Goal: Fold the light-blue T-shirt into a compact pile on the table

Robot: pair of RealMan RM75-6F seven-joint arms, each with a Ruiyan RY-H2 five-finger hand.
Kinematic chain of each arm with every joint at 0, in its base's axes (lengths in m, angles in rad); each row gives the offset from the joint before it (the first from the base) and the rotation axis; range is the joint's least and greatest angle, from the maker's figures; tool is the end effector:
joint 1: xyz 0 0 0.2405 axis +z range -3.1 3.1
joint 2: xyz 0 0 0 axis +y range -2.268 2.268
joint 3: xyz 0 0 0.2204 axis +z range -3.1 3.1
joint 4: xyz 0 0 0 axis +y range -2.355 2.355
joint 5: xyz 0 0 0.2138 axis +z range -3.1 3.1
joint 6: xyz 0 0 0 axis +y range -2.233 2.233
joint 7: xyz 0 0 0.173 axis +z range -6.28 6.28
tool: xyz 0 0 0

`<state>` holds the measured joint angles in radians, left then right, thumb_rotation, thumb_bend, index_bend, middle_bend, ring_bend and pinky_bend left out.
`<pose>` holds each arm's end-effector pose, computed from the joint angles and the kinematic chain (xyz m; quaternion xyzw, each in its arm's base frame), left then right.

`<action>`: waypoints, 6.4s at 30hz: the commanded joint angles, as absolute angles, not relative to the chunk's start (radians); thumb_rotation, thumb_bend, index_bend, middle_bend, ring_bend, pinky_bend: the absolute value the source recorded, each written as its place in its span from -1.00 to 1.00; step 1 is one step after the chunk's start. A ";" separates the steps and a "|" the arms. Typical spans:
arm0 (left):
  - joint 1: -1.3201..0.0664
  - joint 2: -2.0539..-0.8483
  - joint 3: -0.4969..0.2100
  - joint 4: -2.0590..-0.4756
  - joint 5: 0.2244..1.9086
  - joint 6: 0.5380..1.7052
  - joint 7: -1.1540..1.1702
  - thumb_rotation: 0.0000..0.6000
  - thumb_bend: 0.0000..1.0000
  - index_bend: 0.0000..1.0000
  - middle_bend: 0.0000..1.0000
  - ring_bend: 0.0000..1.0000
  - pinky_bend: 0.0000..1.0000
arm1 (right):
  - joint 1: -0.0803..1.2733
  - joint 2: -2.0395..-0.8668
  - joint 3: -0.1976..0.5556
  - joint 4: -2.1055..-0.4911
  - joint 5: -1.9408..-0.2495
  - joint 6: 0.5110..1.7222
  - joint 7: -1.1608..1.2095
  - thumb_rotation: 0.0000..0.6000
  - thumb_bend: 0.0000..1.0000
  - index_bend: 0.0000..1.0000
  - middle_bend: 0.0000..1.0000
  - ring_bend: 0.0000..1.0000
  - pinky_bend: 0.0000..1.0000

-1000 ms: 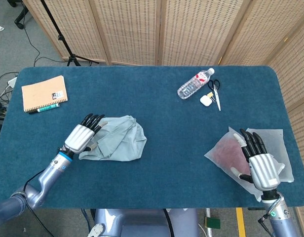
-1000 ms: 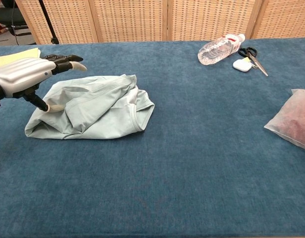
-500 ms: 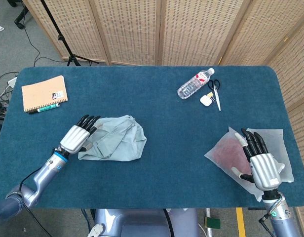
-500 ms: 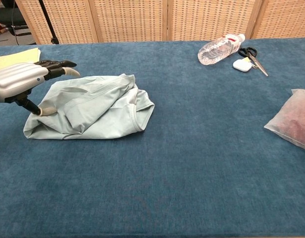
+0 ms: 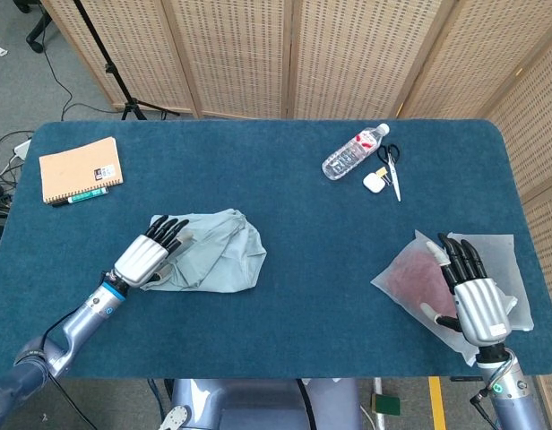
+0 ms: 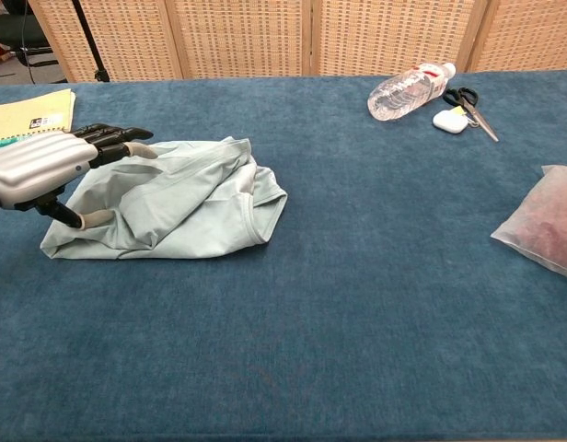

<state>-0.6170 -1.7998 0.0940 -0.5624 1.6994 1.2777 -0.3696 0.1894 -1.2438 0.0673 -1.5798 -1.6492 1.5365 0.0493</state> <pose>-0.2252 0.3420 -0.0264 -0.7929 -0.2451 -0.4053 0.3834 -0.2209 -0.2325 0.1098 0.6146 -0.3450 0.5020 0.5012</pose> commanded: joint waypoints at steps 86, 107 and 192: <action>-0.839 -1.910 0.192 -0.543 1.926 1.393 0.156 1.00 0.16 0.26 -1.00 -1.00 -1.00 | 0.188 -1.226 0.065 -1.595 -1.648 1.530 0.074 1.00 -0.94 -1.00 -1.00 -1.00 -1.00; -0.853 -1.975 0.155 -0.520 1.890 1.379 0.182 1.00 -0.60 -1.00 -1.00 -1.00 -1.00 | 0.189 -1.218 0.065 -1.597 -1.649 1.529 0.088 1.00 -0.94 -1.00 -1.00 -1.00 -1.00; -1.031 -2.206 -0.116 -0.322 1.559 1.075 0.110 1.00 -0.75 -1.00 -1.00 -1.00 -1.00 | 0.204 -1.212 0.076 -1.588 -1.605 1.484 0.111 1.00 -0.94 -1.00 -1.00 -1.00 -1.00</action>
<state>-1.0279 -2.2032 -0.1145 -0.3256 1.5614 1.0762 0.1117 0.2041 -1.2119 0.0758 -1.5879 -1.6053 1.4845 0.1105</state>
